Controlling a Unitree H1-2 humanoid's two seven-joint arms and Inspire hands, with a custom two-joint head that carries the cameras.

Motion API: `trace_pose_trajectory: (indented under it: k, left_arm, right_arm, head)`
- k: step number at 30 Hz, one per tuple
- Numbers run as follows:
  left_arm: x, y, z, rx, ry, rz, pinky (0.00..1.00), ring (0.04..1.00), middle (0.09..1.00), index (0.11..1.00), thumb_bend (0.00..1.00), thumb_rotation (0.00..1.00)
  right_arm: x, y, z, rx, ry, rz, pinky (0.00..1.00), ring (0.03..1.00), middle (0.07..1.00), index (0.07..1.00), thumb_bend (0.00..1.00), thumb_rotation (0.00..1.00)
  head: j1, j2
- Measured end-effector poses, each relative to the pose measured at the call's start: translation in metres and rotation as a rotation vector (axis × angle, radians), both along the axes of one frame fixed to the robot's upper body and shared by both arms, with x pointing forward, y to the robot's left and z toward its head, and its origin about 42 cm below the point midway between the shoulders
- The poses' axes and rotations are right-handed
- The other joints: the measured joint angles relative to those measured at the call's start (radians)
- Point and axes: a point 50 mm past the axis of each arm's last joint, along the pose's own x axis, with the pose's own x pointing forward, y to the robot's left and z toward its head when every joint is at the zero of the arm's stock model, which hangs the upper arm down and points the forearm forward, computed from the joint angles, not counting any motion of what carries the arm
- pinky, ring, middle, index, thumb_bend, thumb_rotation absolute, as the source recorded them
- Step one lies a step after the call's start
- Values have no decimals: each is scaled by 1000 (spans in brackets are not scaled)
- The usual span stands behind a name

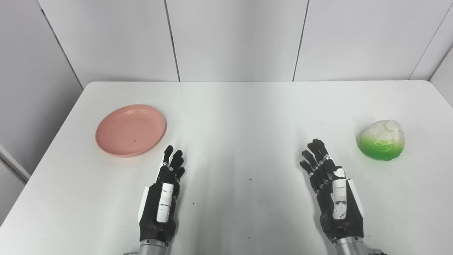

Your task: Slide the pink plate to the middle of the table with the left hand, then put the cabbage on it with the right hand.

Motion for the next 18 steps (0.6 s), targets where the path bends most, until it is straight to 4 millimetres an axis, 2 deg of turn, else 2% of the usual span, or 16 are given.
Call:
trace_pose_trajectory:
  k: [18]
  left_arm:
    - [0, 0, 1, 6, -9, 2, 1000, 981, 978, 1000, 921, 872]
  right_arm:
    - [0, -1, -1, -13, 16, -33, 925, 926, 937, 918, 870, 1000]
  head:
    - [15, -35]
